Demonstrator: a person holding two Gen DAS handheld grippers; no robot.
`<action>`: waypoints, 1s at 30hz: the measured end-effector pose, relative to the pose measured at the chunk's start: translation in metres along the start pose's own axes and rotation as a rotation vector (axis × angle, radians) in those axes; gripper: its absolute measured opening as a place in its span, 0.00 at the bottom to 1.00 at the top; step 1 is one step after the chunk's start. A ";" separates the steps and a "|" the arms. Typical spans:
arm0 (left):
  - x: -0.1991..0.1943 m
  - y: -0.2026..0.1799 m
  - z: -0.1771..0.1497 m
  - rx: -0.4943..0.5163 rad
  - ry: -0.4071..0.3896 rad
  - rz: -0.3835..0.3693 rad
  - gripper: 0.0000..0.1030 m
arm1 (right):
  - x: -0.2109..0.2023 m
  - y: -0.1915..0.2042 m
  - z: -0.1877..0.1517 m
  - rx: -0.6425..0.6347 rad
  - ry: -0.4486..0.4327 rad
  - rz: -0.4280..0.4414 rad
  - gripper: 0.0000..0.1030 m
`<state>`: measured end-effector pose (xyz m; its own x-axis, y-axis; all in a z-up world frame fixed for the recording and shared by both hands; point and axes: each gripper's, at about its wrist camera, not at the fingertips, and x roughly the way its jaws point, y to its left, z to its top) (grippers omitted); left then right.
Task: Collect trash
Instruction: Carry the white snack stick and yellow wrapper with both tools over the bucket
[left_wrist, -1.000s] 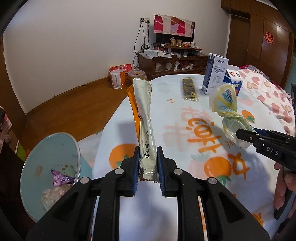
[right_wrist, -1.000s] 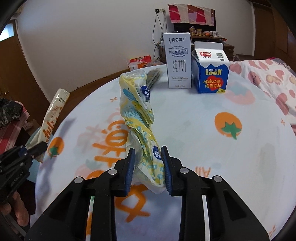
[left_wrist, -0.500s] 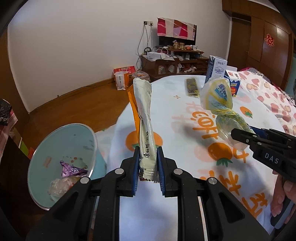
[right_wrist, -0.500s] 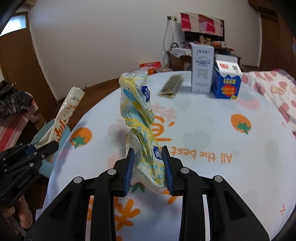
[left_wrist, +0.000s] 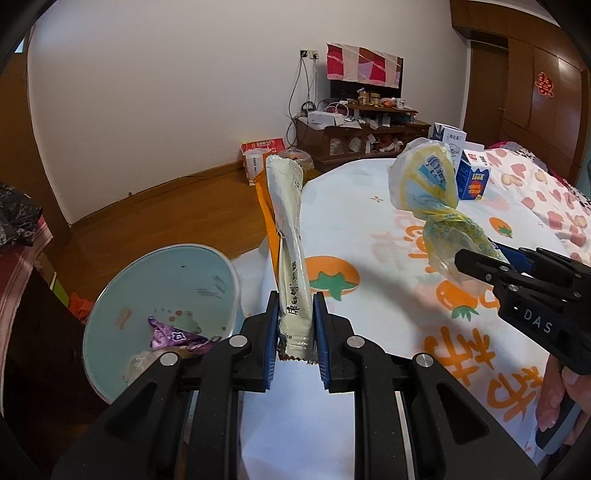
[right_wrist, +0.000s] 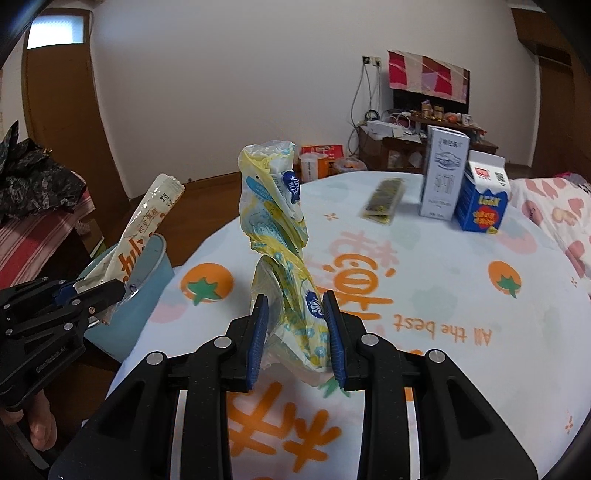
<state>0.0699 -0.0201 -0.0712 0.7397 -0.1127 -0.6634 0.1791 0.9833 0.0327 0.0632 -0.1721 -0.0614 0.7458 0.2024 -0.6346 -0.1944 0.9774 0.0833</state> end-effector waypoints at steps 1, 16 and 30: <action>-0.001 0.001 0.000 -0.001 -0.001 0.003 0.18 | 0.001 0.001 0.000 -0.003 -0.001 0.002 0.31; -0.007 0.025 -0.011 -0.031 -0.001 0.031 0.18 | 0.011 0.023 0.002 -0.049 0.002 0.030 0.32; -0.010 0.043 -0.017 -0.057 0.001 0.060 0.18 | 0.021 0.049 0.008 -0.105 0.001 0.050 0.32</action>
<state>0.0590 0.0260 -0.0763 0.7475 -0.0529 -0.6622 0.0972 0.9948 0.0303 0.0743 -0.1190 -0.0650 0.7328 0.2510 -0.6324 -0.2971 0.9542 0.0345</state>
